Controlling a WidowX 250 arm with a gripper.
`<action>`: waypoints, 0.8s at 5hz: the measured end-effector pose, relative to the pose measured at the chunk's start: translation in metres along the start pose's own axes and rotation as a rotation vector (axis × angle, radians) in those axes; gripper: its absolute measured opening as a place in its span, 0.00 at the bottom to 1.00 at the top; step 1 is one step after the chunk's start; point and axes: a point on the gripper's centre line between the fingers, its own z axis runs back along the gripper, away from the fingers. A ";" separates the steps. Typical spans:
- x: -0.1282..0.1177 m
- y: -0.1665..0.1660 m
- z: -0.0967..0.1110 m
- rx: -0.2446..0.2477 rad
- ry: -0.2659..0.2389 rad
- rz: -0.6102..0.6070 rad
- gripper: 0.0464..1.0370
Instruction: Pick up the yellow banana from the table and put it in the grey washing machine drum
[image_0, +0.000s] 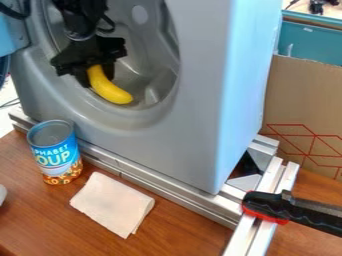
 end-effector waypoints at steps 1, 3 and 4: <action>0.003 -0.012 -0.013 -0.037 0.002 0.026 0.48; -0.004 -0.015 -0.021 -0.048 0.042 0.071 0.83; -0.009 -0.011 -0.012 -0.044 0.055 0.069 0.97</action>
